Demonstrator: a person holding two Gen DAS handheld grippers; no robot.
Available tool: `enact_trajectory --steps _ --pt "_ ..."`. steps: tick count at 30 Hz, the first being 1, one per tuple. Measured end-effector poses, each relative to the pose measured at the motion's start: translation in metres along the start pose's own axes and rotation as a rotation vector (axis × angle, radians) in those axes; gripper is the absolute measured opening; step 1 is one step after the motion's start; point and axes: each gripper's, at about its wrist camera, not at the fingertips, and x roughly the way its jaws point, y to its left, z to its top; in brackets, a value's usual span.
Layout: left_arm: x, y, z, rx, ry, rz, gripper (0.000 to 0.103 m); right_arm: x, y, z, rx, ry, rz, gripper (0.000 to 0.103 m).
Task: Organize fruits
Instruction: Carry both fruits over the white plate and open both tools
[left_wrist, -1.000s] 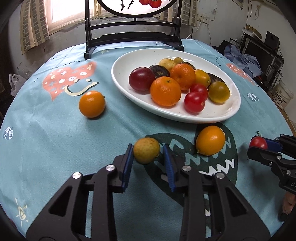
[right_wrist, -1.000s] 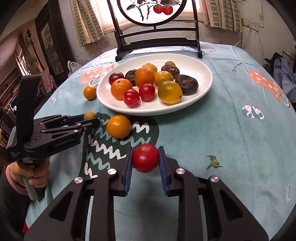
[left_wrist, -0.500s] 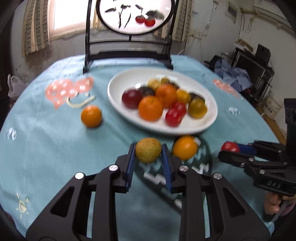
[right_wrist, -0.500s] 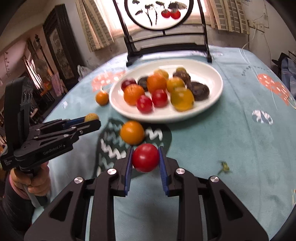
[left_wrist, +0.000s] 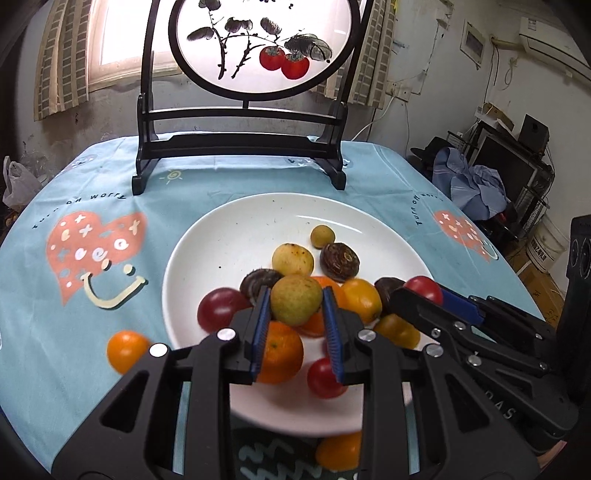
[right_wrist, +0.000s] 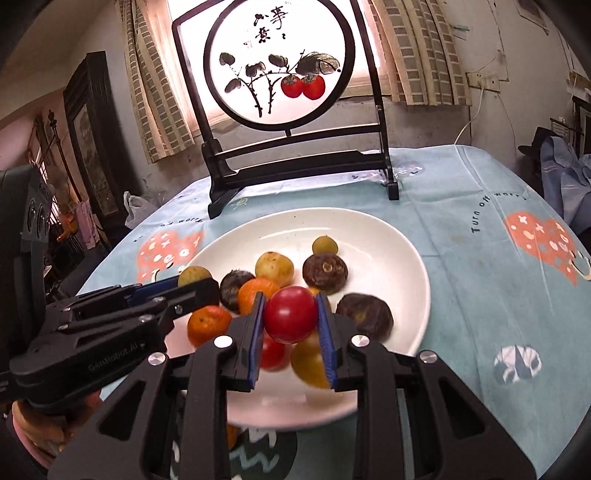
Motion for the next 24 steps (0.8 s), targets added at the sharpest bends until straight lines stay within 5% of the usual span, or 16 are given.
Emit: enact_trajectory --steps 9,12,15,24 --pt "0.011 0.009 0.009 -0.029 0.003 0.023 0.029 0.011 -0.012 0.005 0.028 0.009 -0.013 0.028" --pt "0.002 0.010 0.010 -0.051 -0.025 0.046 0.067 0.007 -0.011 0.006 0.024 0.002 -0.021 0.030" --pt "-0.017 0.011 0.012 -0.061 -0.063 0.060 0.080 -0.003 -0.005 0.006 0.007 -0.012 -0.031 0.043" --pt "-0.067 0.027 -0.016 -0.088 -0.098 0.122 0.095 -0.038 0.019 -0.004 -0.038 -0.049 -0.010 0.053"
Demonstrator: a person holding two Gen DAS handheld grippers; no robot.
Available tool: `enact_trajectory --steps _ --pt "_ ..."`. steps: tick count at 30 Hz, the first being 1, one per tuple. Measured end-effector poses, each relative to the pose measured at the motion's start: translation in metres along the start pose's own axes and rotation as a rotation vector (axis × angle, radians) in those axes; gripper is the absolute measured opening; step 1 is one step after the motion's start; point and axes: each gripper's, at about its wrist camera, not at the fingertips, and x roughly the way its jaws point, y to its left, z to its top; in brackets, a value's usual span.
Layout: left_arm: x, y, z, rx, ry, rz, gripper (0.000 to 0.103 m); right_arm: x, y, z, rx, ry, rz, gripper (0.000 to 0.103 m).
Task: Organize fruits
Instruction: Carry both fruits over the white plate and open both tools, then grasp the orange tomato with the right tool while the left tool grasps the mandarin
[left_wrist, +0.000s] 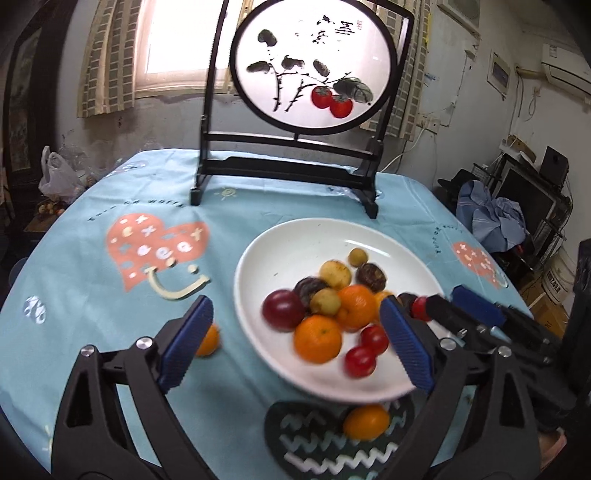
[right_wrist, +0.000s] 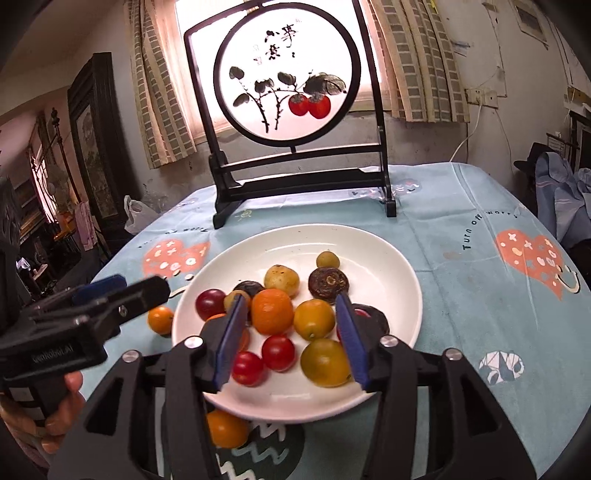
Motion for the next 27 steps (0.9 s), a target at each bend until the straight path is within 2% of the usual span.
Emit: enact_trajectory --steps 6,10,11,14,16,20,27 --pt "-0.027 0.032 -0.016 -0.064 -0.026 0.025 0.097 -0.014 0.014 -0.011 -0.030 -0.001 0.000 0.055" --pt "-0.036 0.054 -0.022 -0.092 -0.036 0.109 0.100 -0.019 0.019 -0.023 -0.011 0.035 0.010 0.056" --pt "-0.037 0.059 -0.023 -0.104 -0.033 0.136 0.101 -0.019 0.020 -0.026 -0.006 0.052 0.022 0.059" --pt "-0.038 0.077 -0.024 -0.153 -0.020 0.176 0.101 -0.018 0.031 -0.036 -0.024 0.107 0.051 0.059" --pt "-0.039 0.089 -0.024 -0.196 -0.007 0.181 0.101 -0.016 0.044 -0.044 -0.069 0.144 0.077 0.059" --pt "-0.042 0.102 -0.023 -0.243 -0.004 0.186 0.101 -0.003 0.066 -0.061 -0.185 0.225 0.041 0.059" --pt "-0.038 0.099 -0.025 -0.233 0.021 0.190 0.101 0.020 0.059 -0.069 -0.148 0.305 0.048 0.059"
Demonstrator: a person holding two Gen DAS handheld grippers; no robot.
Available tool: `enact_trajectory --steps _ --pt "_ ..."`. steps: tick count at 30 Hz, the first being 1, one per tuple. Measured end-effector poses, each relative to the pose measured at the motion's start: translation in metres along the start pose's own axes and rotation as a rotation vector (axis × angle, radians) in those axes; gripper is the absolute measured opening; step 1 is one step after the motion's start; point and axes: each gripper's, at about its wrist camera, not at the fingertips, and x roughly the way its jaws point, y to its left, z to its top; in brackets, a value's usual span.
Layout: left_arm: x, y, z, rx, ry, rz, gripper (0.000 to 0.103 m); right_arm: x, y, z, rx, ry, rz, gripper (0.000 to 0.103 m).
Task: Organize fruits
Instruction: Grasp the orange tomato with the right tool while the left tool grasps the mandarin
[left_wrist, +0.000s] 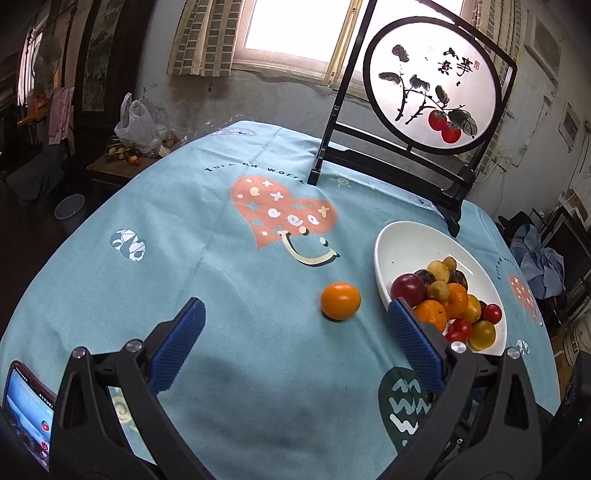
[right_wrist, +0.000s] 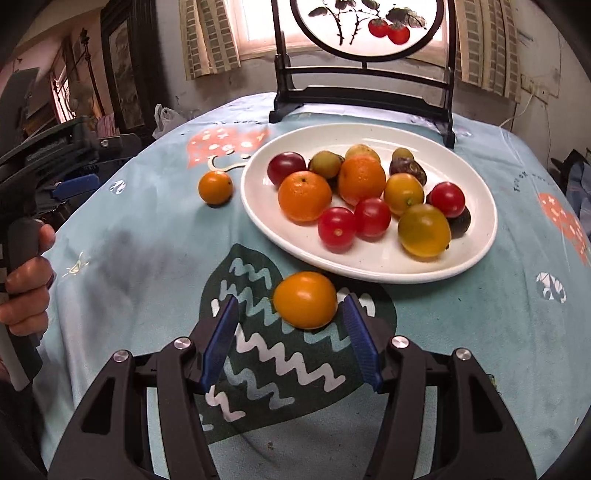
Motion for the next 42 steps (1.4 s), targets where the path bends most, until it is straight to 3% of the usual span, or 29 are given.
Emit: enact_trajectory --steps 8,10,13,17,21,24,28,36,42 --pt "0.001 -0.003 -0.001 0.005 0.013 -0.007 0.101 0.019 0.000 0.002 0.011 0.026 -0.040 0.059" --pt "0.002 -0.001 0.000 -0.004 0.012 -0.003 0.101 0.021 0.002 0.002 0.004 0.034 -0.049 0.047" --pt "0.007 0.002 -0.001 -0.016 0.021 0.014 0.101 0.019 0.002 0.001 -0.003 0.030 -0.055 0.044" --pt "0.017 0.001 -0.003 0.006 0.037 0.030 0.101 0.007 -0.002 0.000 0.040 0.017 0.016 0.043" --pt "0.029 -0.016 -0.010 0.128 0.037 0.055 0.099 -0.011 -0.005 0.002 0.080 -0.032 0.067 0.044" --pt "0.043 -0.032 -0.015 0.231 0.045 0.062 0.091 -0.018 -0.007 0.003 0.094 -0.048 0.076 0.044" --pt "0.065 -0.042 -0.017 0.280 0.087 0.003 0.072 -0.019 -0.008 0.003 0.108 -0.047 0.080 0.044" --pt "0.094 -0.050 -0.011 0.280 0.129 -0.040 0.069 -0.022 -0.011 0.003 0.115 -0.055 0.076 0.044" --pt "0.110 -0.059 -0.014 0.307 0.180 -0.048 0.055 -0.021 -0.013 0.004 0.121 -0.051 0.073 0.044"
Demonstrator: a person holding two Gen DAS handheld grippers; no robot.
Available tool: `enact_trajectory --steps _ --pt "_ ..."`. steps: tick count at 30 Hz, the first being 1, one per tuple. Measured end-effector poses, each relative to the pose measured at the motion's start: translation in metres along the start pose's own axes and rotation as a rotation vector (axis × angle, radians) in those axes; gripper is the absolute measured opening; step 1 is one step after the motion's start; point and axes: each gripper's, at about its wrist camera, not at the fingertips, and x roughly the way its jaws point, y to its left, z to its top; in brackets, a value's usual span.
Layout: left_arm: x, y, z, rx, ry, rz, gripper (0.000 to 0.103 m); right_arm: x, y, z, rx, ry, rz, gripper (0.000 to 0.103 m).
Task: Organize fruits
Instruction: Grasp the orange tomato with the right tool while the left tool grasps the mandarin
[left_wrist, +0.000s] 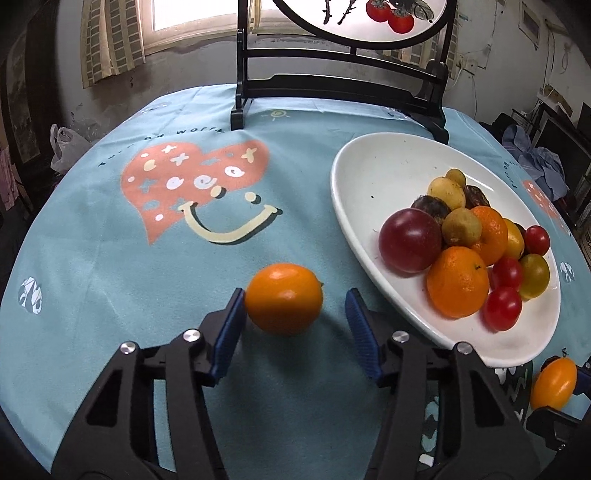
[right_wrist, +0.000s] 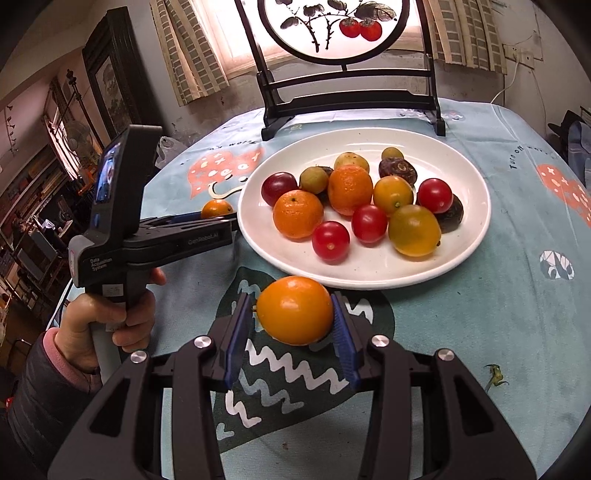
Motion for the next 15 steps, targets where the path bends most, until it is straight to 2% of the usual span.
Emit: enact_trajectory --steps 3,8,15 --pt "0.0020 0.0008 -0.0001 -0.002 0.011 0.006 0.052 -0.0007 -0.0008 0.0001 -0.001 -0.003 0.000 0.044" --pt "0.0002 0.0024 -0.0006 -0.001 0.004 0.020 0.041 -0.0014 -0.0030 0.0010 0.005 -0.005 -0.003 0.043" --pt "-0.0055 0.0038 -0.0075 -0.008 0.008 0.017 0.040 -0.0021 -0.0039 -0.0004 0.002 -0.008 -0.006 0.043"
